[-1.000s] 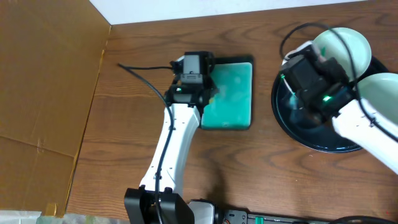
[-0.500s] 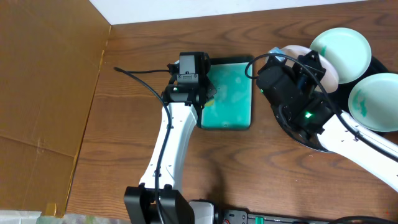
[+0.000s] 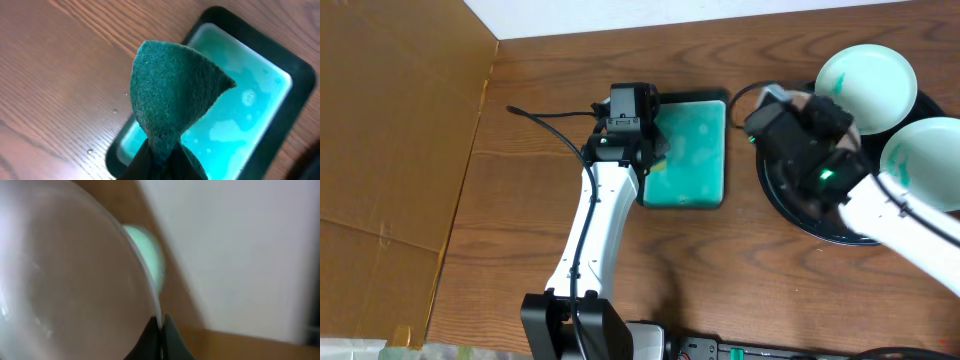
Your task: Clean dirty plates on tray and stack at the side
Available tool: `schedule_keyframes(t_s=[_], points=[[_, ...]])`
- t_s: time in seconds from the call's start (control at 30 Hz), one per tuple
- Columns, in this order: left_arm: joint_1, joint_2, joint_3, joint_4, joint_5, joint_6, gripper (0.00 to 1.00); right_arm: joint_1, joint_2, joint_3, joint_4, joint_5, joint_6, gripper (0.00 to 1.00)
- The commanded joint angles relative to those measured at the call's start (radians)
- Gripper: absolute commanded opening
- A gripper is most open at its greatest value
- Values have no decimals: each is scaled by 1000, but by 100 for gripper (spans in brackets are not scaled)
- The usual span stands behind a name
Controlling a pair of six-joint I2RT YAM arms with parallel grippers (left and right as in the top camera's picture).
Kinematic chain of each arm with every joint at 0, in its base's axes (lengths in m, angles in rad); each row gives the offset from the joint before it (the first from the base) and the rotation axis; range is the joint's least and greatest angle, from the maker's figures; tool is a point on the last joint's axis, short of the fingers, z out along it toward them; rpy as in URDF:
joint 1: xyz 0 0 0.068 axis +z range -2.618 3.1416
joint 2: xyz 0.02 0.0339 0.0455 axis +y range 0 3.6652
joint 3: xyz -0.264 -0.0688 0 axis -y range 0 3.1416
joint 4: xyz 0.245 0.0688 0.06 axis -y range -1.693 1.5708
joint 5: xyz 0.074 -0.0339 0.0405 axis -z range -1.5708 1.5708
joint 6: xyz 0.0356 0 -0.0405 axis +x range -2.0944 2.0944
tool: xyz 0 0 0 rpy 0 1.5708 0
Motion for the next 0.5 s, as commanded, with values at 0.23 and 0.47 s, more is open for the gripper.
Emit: schedule_keyframes(t_s=[0.23, 0.47], points=[[-1, 8, -2, 72, 347, 60, 7, -347, -18, -42, -156, -904, 485, 1], [-74, 10, -2, 102, 400, 60, 7, -436, -18, -268, 22, -901, 659, 1]])
